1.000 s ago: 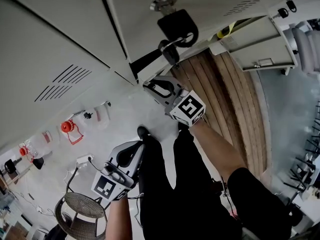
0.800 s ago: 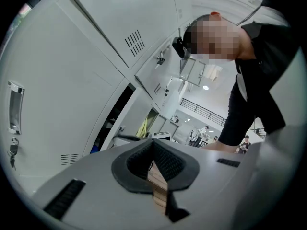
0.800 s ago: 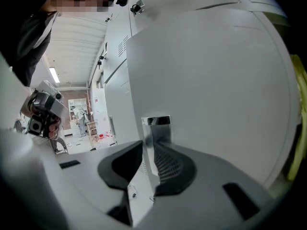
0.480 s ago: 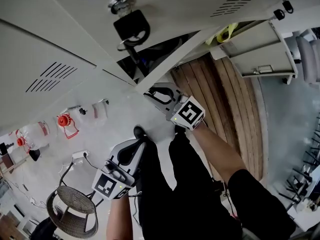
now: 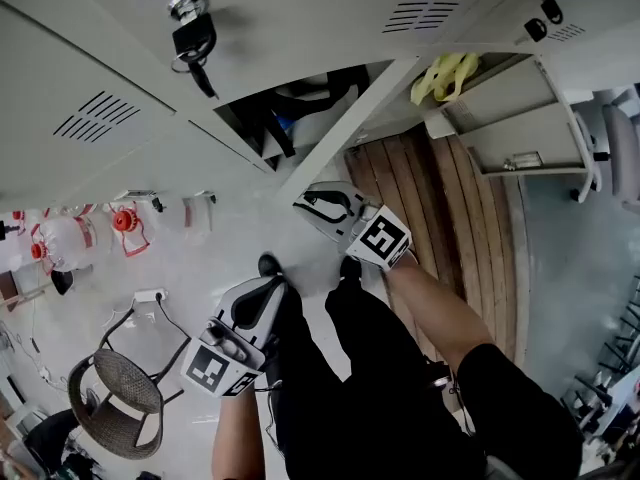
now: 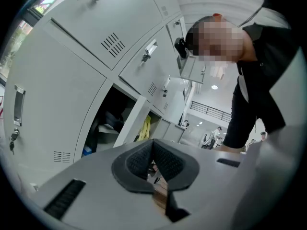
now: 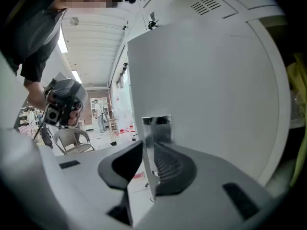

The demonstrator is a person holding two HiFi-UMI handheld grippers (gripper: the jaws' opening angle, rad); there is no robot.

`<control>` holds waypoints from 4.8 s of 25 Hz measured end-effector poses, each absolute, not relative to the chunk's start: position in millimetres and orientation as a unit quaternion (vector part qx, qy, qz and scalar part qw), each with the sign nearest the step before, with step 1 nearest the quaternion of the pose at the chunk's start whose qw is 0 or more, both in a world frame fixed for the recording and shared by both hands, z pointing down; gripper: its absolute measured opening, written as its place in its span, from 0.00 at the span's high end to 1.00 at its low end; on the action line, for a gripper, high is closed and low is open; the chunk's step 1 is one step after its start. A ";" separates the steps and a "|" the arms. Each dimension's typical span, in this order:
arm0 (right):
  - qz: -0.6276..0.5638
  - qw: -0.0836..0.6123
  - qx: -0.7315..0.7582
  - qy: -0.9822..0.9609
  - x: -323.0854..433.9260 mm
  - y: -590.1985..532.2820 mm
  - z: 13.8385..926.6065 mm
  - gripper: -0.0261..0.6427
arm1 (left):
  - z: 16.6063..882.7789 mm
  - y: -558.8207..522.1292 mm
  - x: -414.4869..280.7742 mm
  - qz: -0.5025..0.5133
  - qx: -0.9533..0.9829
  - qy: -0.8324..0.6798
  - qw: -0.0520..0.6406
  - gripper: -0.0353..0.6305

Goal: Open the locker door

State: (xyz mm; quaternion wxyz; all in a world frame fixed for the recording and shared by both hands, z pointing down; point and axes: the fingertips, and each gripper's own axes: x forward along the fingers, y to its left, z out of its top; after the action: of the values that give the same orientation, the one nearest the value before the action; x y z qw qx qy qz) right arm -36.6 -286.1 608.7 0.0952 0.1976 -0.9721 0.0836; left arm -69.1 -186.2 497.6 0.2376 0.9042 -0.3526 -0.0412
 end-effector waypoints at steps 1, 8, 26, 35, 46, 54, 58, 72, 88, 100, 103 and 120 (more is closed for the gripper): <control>0.084 0.095 0.191 -0.973 -32.4 -281.6 608.8 0.83 | 496.7 -184.0 -65.5 -0.043 0.902 -0.359 0.235 0.93; 0.075 0.097 0.148 -0.981 -5.1 -258.1 608.8 0.83 | 493.6 -167.6 -33.0 -0.056 0.891 -0.385 0.235 0.93; 0.060 0.108 0.118 -0.985 40.3 -231.6 610.3 0.83 | 503.3 -125.6 7.7 -0.049 0.907 -0.340 0.245 0.93; 0.046 0.112 0.069 -0.990 57.2 -226.3 610.9 0.84 | 514.6 -130.7 18.3 -0.048 0.892 -0.372 0.251 0.93; 0.047 0.117 0.024 -0.992 84.2 -219.6 610.6 0.84 | 515.4 -153.7 43.0 -0.056 0.886 -0.386 0.250 0.93; 0.050 0.116 0.003 -0.992 112.4 -215.6 609.8 0.84 | 513.8 -162.5 62.2 -0.054 0.888 -0.384 0.247 0.93; 0.046 0.116 -0.012 -0.992 126.1 -214.3 609.1 0.84 | 515.2 -159.7 73.9 -0.050 0.888 -0.383 0.249 0.93; 0.047 0.123 -0.028 -0.991 165.1 -218.1 609.2 0.87 | 523.4 -152.4 100.9 -0.043 0.886 -0.381 0.261 0.93; 0.124 0.123 0.105 -0.979 226.1 -238.9 612.5 0.94 | 525.7 -150.5 96.8 -0.054 0.881 -0.388 0.266 0.93; 0.128 0.120 0.173 -0.969 229.2 -184.4 535.5 0.94 | 473.1 -141.0 68.1 -0.053 0.895 -0.381 0.226 0.93; 0.124 0.109 0.184 -0.969 212.2 -172.2 497.2 0.94 | 443.8 -138.3 62.4 -0.054 0.904 -0.368 0.210 0.93; 0.045 0.000 0.252 -0.967 129.0 -155.7 246.9 0.94 | 244.1 -118.4 15.3 -0.042 0.941 -0.317 0.108 0.93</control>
State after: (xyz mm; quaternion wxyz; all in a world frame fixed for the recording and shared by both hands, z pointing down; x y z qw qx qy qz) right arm 129.0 -155.7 246.9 -0.0003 0.2524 -0.9666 0.0447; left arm 15.3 -118.4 244.1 0.1081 0.9414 -0.3168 -0.0422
